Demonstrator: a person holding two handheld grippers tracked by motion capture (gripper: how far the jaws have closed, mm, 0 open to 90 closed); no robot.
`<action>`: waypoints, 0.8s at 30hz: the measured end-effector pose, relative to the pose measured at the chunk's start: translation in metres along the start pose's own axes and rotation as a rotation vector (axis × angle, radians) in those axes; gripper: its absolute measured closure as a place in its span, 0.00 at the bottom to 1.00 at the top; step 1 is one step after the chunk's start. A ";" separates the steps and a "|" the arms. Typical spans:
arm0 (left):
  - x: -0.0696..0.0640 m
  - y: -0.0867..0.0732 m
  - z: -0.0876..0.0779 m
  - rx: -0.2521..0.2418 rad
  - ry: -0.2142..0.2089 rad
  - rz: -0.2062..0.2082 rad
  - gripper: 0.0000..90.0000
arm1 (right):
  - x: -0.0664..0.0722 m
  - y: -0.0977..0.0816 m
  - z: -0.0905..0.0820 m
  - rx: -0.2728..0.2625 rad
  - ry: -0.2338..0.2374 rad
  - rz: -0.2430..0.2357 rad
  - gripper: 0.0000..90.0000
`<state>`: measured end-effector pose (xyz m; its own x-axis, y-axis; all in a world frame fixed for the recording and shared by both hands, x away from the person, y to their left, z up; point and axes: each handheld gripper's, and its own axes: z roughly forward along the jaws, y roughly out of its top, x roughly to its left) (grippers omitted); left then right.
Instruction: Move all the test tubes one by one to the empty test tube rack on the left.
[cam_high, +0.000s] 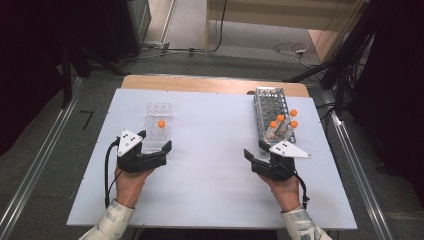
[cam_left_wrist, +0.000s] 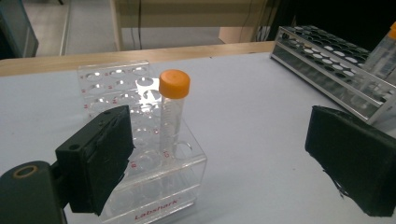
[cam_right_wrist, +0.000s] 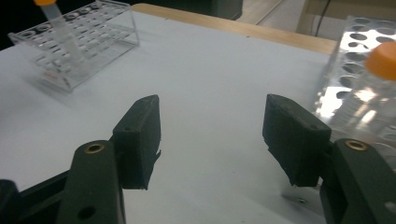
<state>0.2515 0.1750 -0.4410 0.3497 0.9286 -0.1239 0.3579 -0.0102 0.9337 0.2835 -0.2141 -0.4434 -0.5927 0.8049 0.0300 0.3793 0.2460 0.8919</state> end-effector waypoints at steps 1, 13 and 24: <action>-0.001 0.000 -0.001 -0.003 -0.002 0.001 0.09 | -0.004 0.000 -0.002 -0.002 -0.015 0.005 0.40; -0.004 -0.006 0.000 -0.009 -0.008 0.007 0.09 | -0.061 -0.003 -0.025 -0.037 -0.240 0.095 0.43; -0.009 -0.006 0.001 -0.002 -0.035 0.012 0.07 | -0.096 -0.010 -0.014 -0.024 -0.364 0.141 0.59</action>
<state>0.2472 0.1658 -0.4462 0.3841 0.9149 -0.1240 0.3515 -0.0207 0.9359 0.3271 -0.3011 -0.4488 -0.2437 0.9698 -0.0048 0.4196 0.1099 0.9010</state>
